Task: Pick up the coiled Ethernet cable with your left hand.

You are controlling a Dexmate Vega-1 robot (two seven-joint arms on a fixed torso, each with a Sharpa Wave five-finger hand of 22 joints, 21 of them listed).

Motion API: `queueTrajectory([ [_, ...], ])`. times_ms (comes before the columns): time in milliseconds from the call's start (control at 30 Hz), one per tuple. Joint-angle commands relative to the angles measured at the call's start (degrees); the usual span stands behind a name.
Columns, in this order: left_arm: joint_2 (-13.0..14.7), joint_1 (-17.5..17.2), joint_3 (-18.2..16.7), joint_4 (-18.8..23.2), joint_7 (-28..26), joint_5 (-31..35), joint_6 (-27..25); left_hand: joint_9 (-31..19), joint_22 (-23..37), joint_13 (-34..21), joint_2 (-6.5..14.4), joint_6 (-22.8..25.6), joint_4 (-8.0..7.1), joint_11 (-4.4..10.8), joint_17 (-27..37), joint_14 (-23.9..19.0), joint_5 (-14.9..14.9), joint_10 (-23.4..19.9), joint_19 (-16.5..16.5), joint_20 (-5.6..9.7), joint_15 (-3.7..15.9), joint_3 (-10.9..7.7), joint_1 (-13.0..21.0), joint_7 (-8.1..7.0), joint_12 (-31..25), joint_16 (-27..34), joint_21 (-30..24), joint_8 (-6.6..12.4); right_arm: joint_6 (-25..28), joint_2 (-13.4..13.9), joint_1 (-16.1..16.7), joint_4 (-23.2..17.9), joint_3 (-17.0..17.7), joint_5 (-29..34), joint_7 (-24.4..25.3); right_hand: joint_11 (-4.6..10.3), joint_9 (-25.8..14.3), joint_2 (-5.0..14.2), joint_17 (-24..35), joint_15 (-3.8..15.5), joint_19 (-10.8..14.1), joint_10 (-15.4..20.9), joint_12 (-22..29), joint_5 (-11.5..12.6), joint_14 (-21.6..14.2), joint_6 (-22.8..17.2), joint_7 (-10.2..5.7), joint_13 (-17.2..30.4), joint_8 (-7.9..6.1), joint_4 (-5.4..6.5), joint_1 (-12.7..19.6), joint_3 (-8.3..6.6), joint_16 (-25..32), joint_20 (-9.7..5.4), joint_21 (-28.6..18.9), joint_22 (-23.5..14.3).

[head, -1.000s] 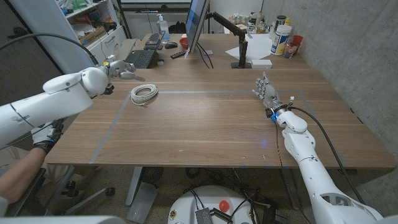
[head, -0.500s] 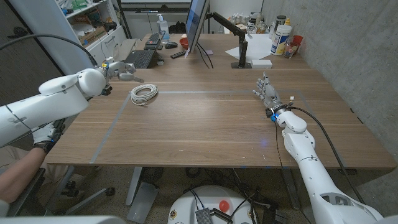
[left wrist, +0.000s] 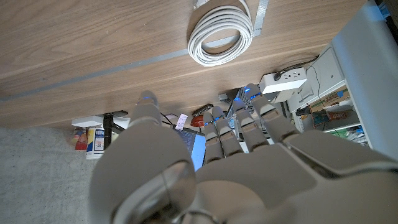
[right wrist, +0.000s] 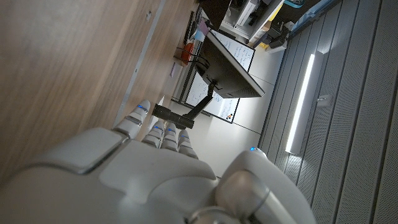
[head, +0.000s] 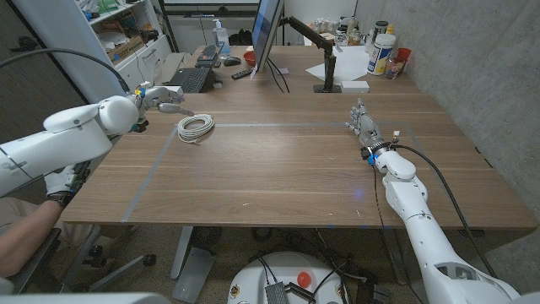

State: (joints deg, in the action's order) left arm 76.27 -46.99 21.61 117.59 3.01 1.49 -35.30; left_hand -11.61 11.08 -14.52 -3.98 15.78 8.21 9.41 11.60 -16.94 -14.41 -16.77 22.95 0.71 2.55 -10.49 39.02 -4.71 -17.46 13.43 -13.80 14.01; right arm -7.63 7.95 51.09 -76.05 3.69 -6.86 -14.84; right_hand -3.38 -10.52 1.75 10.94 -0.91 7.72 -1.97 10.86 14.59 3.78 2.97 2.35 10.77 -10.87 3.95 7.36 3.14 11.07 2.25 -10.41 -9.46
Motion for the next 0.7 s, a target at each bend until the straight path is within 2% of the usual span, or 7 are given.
queueTrajectory([
  [33,1.1,-3.1,-2.9,-1.9,-0.4,-0.8,3.6,-0.2,0.1,-0.3,0.2,0.9,-0.32,-0.01,0.3,-0.8,0.1,-0.7,0.9,0.32,6.07,-0.21,0.7,0.08,-0.4,0.5,-0.6,0.52,-0.5,0.2,0.0,0.1,-0.2,0.9,1.6,0.16,-0.3,0.27,0.1,0.01,0.3,-0.4,0.3,-0.4,0.3,0.4,-0.07,0.1,-0.31,0.17,0.4,0.29,0.3,0.45,-0.3,-0.2],
  [700,-1.0,-1.0,-0.8,-4.9,2.5,2.6,6.0,-0.2,0.2,-0.6,0.4,0.6,-0.48,0.11,0.4,-0.9,0.2,-0.8,1.0,0.44,6.05,-0.18,1.0,-0.07,-0.2,0.3,-0.6,0.22,-0.5,0.3,-0.3,0.4,-0.4,0.8,1.6,0.16,-0.3,0.33,0.1,-0.01,0.4,-0.3,0.3,-0.4,0.4,0.3,0.00,0.1,-0.35,0.14,0.5,0.39,0.3,0.44,-0.3,-0.2],
])
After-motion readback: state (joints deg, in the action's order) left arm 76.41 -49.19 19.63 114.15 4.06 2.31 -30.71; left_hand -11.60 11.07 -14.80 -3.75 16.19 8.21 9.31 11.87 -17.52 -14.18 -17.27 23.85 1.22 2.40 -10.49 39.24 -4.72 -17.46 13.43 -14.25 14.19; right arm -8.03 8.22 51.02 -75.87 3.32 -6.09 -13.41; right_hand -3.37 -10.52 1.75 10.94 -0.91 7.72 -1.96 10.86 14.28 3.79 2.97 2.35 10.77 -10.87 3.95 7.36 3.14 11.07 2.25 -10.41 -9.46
